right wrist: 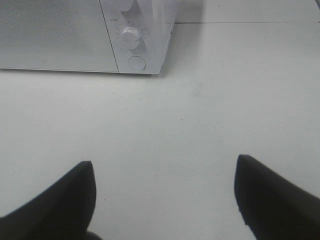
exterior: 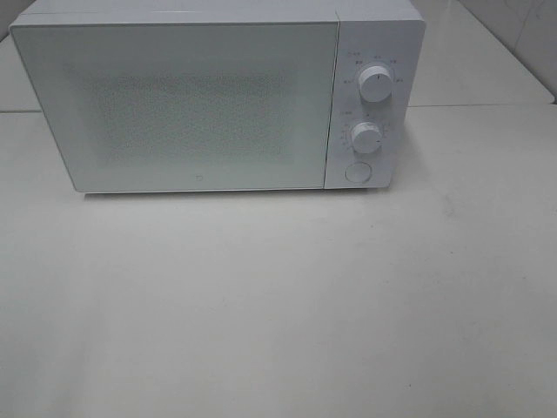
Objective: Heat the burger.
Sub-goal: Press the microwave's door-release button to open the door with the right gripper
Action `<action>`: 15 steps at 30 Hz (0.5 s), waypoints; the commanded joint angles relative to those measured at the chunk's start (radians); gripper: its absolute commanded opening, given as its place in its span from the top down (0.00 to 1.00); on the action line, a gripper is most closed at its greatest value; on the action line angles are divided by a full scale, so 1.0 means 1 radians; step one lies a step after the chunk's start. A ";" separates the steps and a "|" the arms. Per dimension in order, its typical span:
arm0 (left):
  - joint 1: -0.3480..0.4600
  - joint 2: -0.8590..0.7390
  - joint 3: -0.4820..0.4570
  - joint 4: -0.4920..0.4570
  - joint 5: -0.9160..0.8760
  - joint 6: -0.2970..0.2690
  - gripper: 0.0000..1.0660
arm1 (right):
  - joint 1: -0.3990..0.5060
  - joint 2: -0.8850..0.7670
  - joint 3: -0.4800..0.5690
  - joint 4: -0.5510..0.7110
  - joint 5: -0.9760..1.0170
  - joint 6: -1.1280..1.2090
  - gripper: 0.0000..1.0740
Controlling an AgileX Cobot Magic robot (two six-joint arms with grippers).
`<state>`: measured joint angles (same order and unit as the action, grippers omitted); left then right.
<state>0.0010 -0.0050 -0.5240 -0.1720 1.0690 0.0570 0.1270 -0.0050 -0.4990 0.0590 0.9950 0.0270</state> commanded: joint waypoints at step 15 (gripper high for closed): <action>0.002 -0.015 0.002 -0.007 -0.006 -0.004 0.08 | -0.010 -0.026 0.002 -0.006 -0.004 0.009 0.29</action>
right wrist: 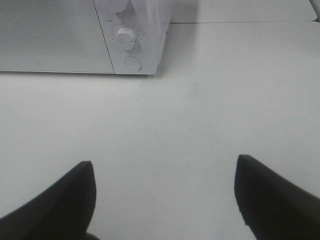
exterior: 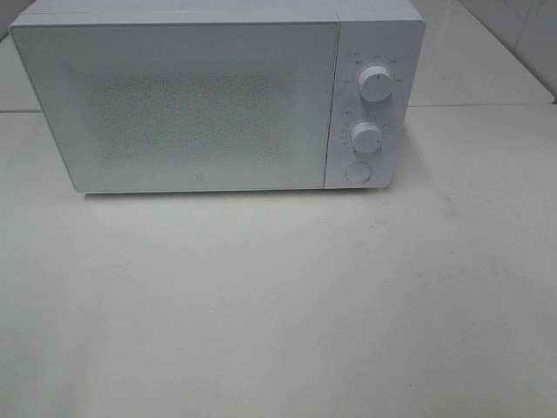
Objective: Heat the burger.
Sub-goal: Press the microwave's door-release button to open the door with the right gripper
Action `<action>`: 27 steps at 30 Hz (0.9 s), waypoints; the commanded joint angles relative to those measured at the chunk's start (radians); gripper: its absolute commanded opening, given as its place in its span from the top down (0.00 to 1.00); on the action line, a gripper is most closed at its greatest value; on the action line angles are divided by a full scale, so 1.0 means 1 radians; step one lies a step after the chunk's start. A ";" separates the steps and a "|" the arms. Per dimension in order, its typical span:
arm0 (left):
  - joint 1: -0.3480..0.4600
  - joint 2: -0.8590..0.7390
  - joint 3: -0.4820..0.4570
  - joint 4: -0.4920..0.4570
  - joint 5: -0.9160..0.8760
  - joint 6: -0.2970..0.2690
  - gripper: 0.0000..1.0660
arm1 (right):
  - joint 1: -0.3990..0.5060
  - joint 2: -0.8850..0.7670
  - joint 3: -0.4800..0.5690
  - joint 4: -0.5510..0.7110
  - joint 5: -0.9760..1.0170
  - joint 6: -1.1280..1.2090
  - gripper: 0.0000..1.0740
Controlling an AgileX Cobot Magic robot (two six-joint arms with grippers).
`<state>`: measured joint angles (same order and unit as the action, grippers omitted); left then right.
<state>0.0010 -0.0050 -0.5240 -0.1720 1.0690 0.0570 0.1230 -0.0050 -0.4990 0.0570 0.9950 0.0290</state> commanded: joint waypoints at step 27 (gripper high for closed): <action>0.002 -0.015 0.002 -0.007 -0.006 -0.004 0.08 | -0.006 0.297 0.012 -0.005 -0.396 -0.041 0.29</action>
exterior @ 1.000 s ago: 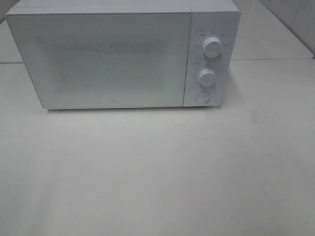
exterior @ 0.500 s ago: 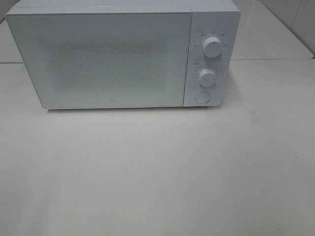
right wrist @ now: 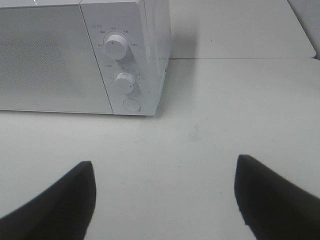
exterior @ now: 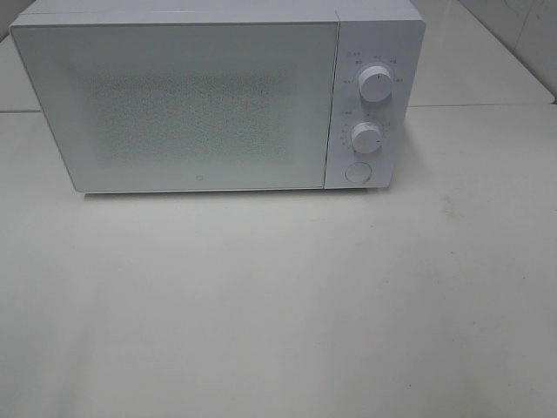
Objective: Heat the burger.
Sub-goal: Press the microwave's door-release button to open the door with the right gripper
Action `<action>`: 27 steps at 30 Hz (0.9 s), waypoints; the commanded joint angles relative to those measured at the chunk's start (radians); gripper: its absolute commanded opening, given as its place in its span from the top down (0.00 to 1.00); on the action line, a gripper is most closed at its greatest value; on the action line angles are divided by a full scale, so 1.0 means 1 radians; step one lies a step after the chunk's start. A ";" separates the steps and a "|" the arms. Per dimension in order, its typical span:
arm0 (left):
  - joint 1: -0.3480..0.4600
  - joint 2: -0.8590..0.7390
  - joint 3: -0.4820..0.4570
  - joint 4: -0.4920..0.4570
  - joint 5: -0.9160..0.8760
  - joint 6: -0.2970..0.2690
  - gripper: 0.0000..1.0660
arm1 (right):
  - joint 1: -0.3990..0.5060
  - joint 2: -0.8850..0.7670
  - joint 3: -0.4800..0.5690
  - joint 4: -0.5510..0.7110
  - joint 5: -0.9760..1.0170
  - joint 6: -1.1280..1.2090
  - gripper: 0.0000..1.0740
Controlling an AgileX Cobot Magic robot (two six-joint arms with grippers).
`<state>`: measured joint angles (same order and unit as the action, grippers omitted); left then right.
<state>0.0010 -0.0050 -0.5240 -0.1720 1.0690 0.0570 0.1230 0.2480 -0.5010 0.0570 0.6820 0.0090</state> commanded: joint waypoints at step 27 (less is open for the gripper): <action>0.002 -0.015 0.002 -0.007 -0.006 -0.004 0.08 | -0.004 0.557 0.107 -0.037 -1.023 -0.019 0.29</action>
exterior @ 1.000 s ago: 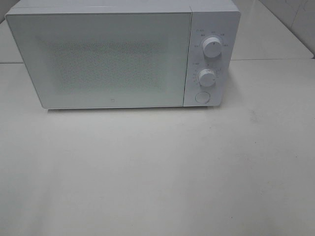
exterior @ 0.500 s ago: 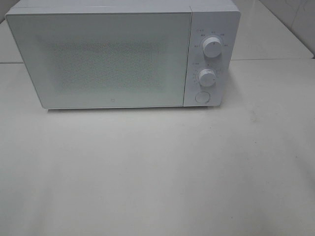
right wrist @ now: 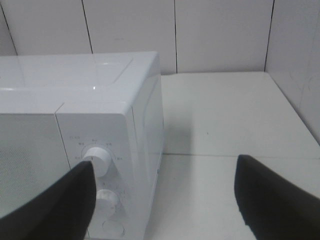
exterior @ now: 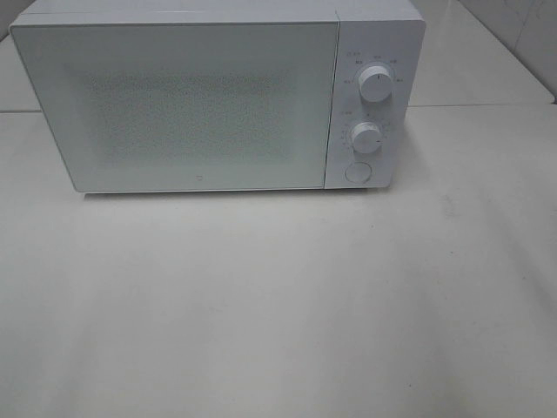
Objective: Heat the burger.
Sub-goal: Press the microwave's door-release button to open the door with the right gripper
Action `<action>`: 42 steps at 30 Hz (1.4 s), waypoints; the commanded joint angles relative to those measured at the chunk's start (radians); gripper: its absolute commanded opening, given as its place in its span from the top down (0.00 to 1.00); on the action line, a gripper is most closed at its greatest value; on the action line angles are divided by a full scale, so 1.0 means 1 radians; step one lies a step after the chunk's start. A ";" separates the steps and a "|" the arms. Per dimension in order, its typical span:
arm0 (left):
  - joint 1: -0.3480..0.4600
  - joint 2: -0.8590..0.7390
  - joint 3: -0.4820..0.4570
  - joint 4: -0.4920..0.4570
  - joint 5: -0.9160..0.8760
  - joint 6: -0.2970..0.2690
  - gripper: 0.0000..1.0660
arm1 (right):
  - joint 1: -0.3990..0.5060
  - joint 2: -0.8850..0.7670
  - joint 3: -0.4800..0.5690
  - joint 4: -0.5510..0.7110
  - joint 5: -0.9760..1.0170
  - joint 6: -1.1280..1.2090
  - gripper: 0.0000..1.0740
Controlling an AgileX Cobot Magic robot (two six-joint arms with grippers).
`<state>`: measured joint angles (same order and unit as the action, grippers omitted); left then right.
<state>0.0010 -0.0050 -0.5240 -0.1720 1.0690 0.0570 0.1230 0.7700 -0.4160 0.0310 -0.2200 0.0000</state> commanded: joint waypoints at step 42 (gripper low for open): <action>0.002 -0.015 0.002 -0.007 -0.006 -0.004 0.08 | 0.411 0.986 0.021 0.564 -0.961 -0.261 0.29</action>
<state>0.0010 -0.0050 -0.5240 -0.1720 1.0690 0.0570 0.5250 1.7550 -0.3860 0.5790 -1.1550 -0.2480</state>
